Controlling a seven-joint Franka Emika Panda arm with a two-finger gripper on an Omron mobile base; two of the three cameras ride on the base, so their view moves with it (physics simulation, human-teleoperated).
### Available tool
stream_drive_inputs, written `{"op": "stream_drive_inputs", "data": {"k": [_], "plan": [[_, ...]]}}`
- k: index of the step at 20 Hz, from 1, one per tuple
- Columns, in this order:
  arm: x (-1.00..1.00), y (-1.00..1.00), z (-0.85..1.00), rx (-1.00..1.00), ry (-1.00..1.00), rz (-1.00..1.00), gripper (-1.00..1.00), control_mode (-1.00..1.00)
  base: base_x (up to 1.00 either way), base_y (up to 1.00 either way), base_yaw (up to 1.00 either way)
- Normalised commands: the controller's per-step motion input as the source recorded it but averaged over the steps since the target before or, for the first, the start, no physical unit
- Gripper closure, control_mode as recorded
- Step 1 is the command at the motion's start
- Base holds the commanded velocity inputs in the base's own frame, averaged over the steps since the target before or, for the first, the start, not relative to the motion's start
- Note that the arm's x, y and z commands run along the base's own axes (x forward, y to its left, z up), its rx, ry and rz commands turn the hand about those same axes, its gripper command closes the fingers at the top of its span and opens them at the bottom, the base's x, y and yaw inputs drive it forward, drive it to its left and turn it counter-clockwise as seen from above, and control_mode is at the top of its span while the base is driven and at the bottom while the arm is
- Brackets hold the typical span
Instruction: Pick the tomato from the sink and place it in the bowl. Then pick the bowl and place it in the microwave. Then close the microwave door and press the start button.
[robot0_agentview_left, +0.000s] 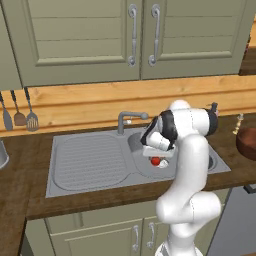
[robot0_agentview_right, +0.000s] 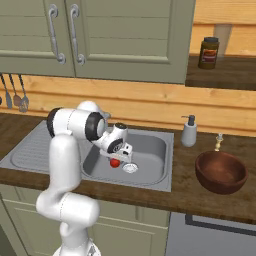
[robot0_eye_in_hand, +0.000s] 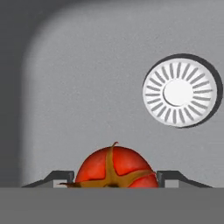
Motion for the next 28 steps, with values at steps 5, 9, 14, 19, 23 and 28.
{"op": "stream_drive_inputs", "data": {"k": [5, 9, 14, 19, 23, 28], "plan": [[-0.35, -0.01, 0.85, 0.00, -0.10, -0.04, 1.00, -1.00, 0.00, 0.00, 0.00], [-0.30, -0.09, 0.99, 0.00, -0.06, -0.05, 1.00, -1.00, 0.00, 0.00, 0.00], [-0.28, -0.21, 0.98, 0.00, 0.00, -0.08, 1.00, -1.00, 0.00, 0.00, 0.00], [-0.55, -0.21, 0.54, -0.08, -0.12, -0.15, 1.00, -1.00, 0.00, 0.00, 0.00], [-0.45, -0.46, 0.45, -0.04, -0.04, -0.21, 1.00, -1.00, 0.00, 0.00, 0.00], [-0.27, -0.65, 0.53, -0.03, -0.06, -0.17, 1.00, -1.00, 0.00, 0.00, 0.00]]}}
